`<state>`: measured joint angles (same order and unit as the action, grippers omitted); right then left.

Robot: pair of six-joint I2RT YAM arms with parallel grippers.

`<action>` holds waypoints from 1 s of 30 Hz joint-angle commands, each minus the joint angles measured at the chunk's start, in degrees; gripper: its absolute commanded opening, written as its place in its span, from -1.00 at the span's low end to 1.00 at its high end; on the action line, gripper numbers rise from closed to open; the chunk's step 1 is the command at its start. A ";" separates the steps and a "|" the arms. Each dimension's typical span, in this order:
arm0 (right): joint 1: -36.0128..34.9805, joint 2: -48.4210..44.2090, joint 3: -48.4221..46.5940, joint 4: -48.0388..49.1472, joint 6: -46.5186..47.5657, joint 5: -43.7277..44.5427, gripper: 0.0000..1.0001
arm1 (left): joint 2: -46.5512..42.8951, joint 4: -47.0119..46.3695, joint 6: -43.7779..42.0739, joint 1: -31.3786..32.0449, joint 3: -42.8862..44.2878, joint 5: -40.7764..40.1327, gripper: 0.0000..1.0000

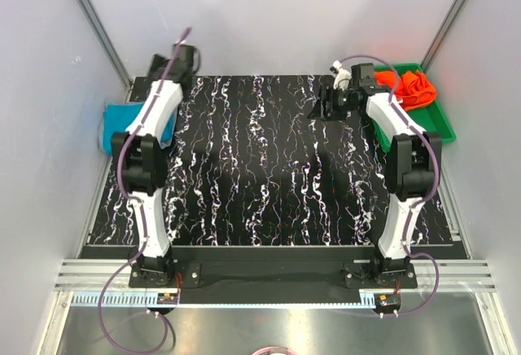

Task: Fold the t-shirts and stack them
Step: Neatly place the folded tshirt to the corner

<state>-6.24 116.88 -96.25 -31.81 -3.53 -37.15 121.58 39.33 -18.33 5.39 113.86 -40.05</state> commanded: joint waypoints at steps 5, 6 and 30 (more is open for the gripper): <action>3.16 -12.54 2.63 2.90 -2.43 15.86 0.68 | -12.85 6.98 14.09 11.65 2.34 28.78 0.98; 4.73 -14.12 3.17 3.07 -3.58 17.36 0.83 | -14.25 6.90 15.76 13.23 1.11 31.59 0.98; 15.55 12.40 -28.55 -0.62 16.27 47.96 0.99 | -16.11 7.69 10.86 23.88 -4.53 36.89 0.98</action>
<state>8.23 129.93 -118.28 -31.31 12.08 8.58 106.78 47.97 -5.43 28.49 107.26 -1.76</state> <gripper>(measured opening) 0.994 0.987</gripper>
